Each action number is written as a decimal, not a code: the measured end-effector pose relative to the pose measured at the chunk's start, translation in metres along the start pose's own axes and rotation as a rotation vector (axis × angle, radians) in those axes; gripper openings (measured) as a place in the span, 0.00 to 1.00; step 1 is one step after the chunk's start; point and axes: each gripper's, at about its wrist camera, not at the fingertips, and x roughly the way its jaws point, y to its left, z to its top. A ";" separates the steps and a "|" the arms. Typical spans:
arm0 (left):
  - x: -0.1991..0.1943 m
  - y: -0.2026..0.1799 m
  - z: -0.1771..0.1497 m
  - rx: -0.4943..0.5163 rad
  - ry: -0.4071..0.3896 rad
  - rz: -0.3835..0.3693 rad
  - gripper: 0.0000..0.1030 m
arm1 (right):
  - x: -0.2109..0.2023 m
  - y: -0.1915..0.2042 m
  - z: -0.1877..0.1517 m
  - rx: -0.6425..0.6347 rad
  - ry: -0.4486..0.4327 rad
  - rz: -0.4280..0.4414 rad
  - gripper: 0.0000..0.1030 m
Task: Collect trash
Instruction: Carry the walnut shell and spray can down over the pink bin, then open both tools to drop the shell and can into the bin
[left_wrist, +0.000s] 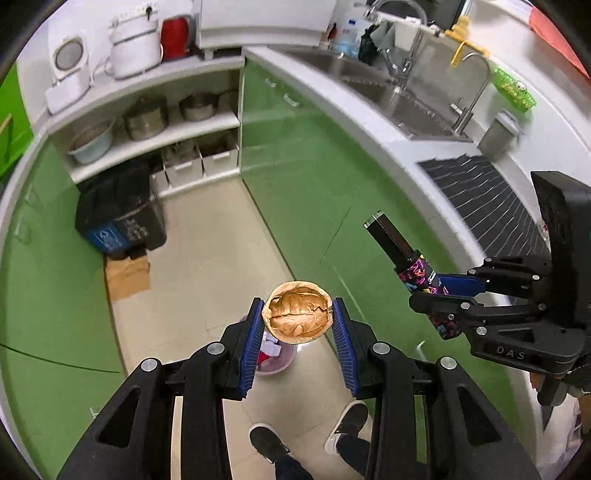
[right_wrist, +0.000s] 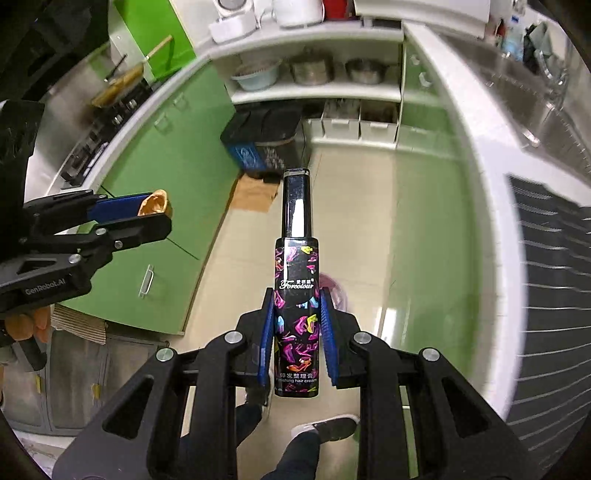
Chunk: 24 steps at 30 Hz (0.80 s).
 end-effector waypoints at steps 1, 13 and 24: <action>0.009 0.008 -0.003 -0.002 0.007 -0.008 0.36 | 0.012 0.002 0.000 0.005 0.005 -0.002 0.22; 0.228 0.079 -0.087 -0.041 0.096 -0.051 0.36 | 0.220 -0.041 -0.052 0.034 0.074 -0.010 0.22; 0.301 0.110 -0.128 -0.095 0.081 -0.016 0.95 | 0.304 -0.056 -0.071 0.029 0.093 -0.005 0.22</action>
